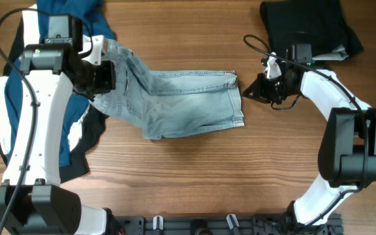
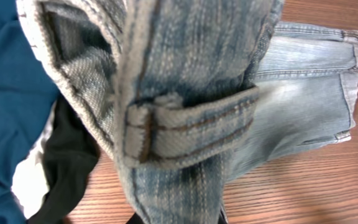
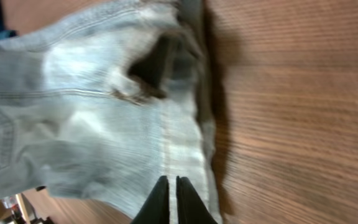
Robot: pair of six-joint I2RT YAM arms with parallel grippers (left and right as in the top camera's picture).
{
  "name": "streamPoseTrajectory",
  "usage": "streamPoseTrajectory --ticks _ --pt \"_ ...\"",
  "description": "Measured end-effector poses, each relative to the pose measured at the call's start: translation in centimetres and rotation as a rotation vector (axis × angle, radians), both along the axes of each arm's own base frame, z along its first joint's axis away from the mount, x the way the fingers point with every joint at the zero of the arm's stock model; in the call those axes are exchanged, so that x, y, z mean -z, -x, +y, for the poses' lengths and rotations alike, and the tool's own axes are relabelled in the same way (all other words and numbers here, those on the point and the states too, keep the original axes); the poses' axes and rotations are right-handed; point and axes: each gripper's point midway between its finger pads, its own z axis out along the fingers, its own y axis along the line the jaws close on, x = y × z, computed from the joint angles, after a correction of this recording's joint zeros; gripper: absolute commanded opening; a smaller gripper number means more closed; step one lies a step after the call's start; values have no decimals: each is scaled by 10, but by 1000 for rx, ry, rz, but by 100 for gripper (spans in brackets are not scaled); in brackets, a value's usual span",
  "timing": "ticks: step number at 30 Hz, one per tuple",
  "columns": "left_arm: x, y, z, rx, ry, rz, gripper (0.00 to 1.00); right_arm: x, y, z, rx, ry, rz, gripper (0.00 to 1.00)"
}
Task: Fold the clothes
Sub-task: 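Lift the waistband with the left gripper and fold it rightward onto the legs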
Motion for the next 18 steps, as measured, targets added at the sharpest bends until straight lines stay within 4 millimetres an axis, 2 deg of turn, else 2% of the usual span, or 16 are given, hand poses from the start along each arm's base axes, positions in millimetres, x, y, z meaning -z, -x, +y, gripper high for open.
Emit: streamPoseTrajectory --ticks 7,10,15,18 --pt "-3 -4 -30 38 17 -28 4 -1 -1 27 -67 28 -44 4" --pt "-5 -7 -45 38 32 -42 4 6 -1 36 -67 57 -34 4" --pt "-8 -5 -84 66 62 -57 4 38 -2 28 3 116 52 4" --pt "-1 -2 -112 95 75 -42 4 42 -8 27 37 114 49 4"
